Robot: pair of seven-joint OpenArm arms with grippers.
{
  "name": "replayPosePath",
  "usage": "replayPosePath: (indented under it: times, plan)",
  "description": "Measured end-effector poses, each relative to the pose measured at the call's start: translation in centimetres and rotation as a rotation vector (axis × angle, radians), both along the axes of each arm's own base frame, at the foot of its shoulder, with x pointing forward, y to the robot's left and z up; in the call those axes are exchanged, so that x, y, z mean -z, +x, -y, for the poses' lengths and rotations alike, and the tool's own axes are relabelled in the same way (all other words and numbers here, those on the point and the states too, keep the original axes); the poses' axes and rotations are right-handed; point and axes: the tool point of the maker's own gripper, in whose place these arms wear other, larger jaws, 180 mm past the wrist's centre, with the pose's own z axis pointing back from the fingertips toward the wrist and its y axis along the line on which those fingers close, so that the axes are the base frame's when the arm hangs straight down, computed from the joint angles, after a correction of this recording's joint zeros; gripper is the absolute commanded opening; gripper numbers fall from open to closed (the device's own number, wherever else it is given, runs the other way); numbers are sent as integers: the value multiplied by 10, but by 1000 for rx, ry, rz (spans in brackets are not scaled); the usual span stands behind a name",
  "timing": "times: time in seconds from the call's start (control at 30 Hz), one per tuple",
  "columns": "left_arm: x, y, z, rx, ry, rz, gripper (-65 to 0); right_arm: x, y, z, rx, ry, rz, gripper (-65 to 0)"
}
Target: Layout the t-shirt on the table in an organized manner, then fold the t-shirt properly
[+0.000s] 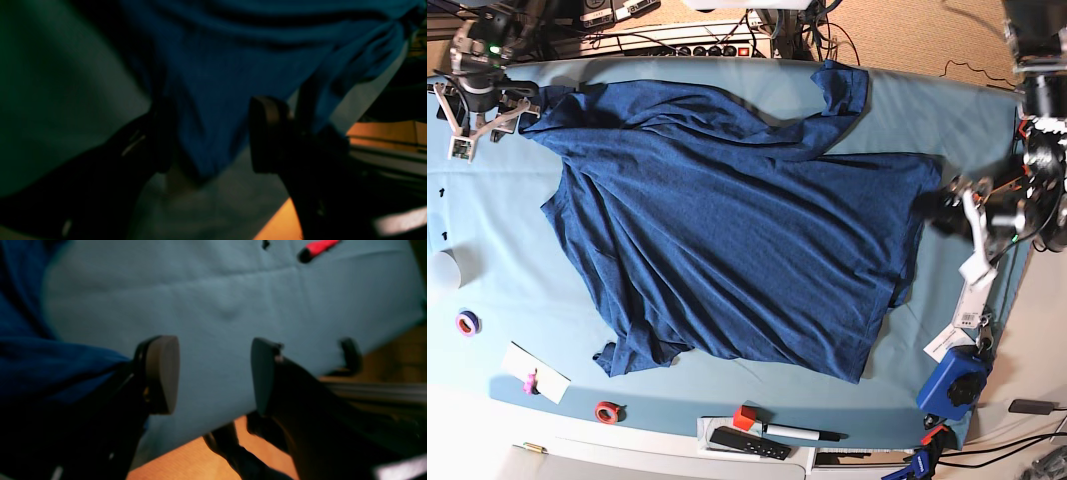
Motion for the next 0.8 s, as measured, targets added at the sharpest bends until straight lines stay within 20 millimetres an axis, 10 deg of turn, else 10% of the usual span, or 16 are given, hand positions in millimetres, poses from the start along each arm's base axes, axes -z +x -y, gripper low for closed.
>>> replayPosePath:
  times: [0.3,0.57,0.73,0.8]
  plan:
    - [40,-45,-6,-87,0,-110,-300,-1,1,-1,-20,17,12,-315]
    - [43,-45,41,-100,-148,-111,-315,-1,1,-1,-20,17,11,-315]
    - [49,-48,51,-93,-152,-130,-623,-1,1,-1,-20,18,11,-315]
    - [52,-50,47,-92,-130,-138,-650,-1,1,-3,-31,17,5,-315]
